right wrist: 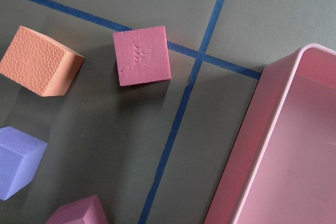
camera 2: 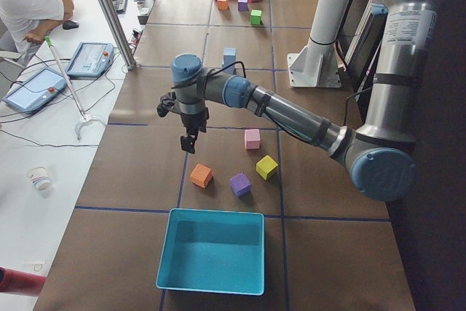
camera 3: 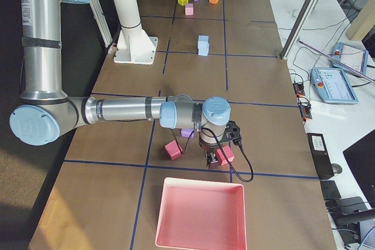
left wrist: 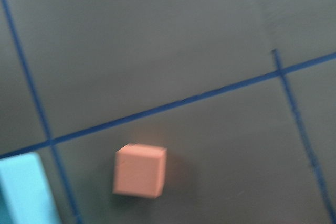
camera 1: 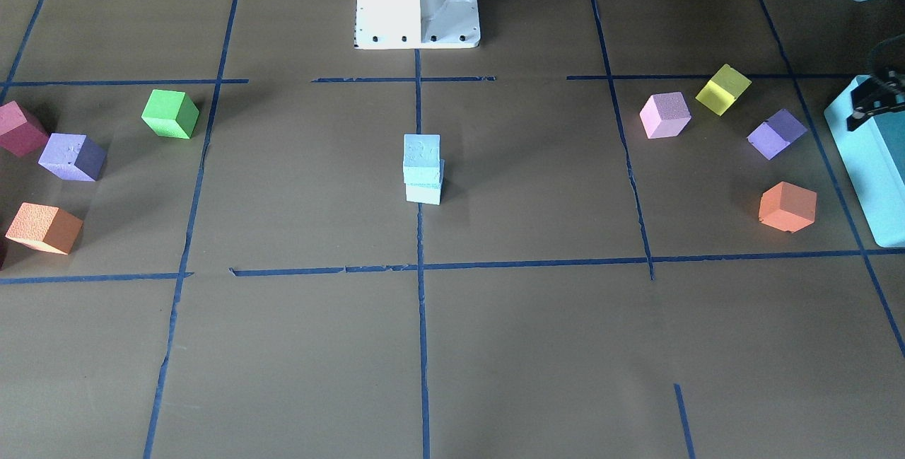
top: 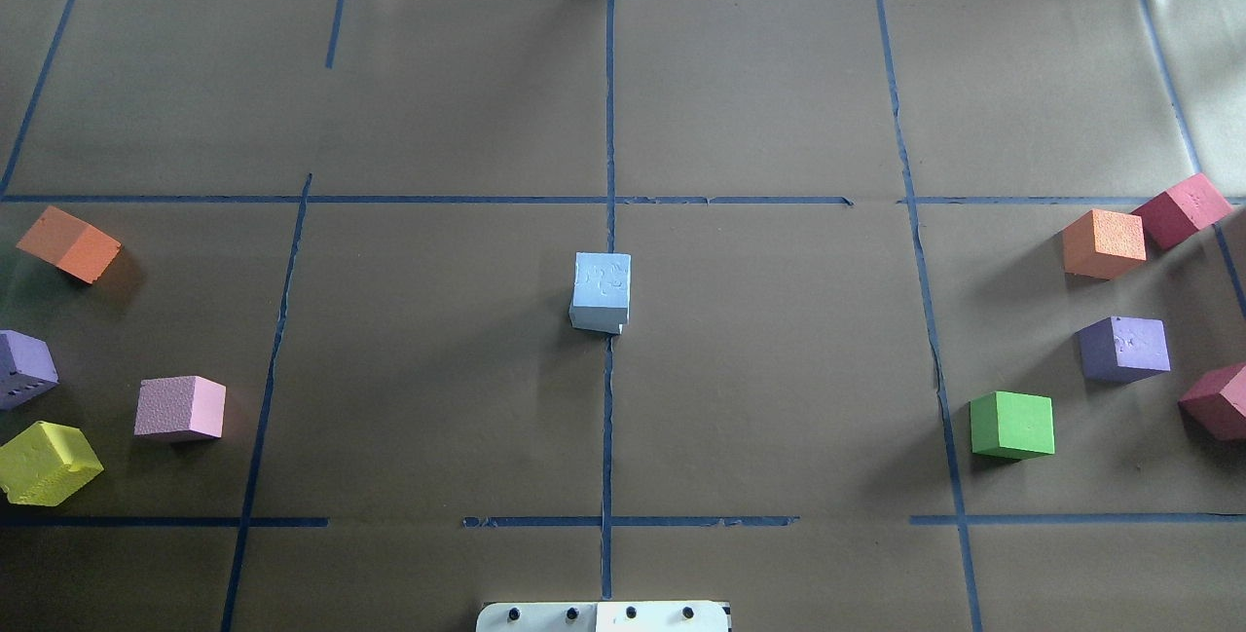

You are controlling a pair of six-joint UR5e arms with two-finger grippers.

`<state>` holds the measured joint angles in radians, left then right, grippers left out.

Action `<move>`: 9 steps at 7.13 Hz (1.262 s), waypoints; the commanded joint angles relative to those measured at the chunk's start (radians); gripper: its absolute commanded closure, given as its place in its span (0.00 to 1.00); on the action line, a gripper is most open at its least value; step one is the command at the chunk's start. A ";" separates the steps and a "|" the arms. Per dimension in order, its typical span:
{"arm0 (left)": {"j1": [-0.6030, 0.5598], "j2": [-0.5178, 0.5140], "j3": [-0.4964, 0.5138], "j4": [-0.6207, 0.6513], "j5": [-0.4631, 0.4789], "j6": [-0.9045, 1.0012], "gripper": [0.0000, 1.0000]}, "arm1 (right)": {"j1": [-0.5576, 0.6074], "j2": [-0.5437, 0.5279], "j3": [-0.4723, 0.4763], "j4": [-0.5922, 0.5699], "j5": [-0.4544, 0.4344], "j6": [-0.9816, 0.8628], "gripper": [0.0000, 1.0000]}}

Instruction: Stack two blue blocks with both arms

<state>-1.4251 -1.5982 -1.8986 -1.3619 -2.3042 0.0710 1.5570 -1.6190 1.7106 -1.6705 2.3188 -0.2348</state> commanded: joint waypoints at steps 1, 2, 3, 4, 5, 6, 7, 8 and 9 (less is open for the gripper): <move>-0.064 0.136 0.068 -0.013 -0.010 0.070 0.00 | -0.002 0.011 0.004 0.000 0.004 0.071 0.01; -0.067 0.133 0.096 -0.035 -0.014 0.055 0.00 | -0.002 0.014 0.007 0.001 0.005 0.068 0.00; -0.077 0.151 0.076 -0.037 -0.009 0.056 0.00 | -0.006 0.014 -0.005 0.042 0.005 0.069 0.00; -0.075 0.146 0.105 -0.031 -0.018 0.053 0.00 | -0.017 0.014 -0.018 0.061 0.007 0.071 0.00; -0.077 0.146 0.122 -0.039 -0.021 0.058 0.00 | -0.018 0.014 -0.017 0.061 0.007 0.071 0.00; -0.077 0.147 0.102 -0.039 -0.018 0.058 0.00 | -0.018 0.013 -0.009 0.063 0.008 0.072 0.00; -0.077 0.147 0.092 -0.037 -0.012 0.056 0.00 | -0.018 0.013 -0.003 0.063 0.011 0.072 0.00; -0.077 0.147 0.092 -0.037 -0.011 0.058 0.00 | -0.018 0.011 0.020 0.063 0.011 0.075 0.00; -0.075 0.144 0.102 -0.039 -0.009 0.058 0.00 | -0.018 0.011 0.020 0.063 0.011 0.078 0.00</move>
<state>-1.5015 -1.4519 -1.8027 -1.3994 -2.3157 0.1284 1.5387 -1.6070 1.7215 -1.6078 2.3297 -0.1600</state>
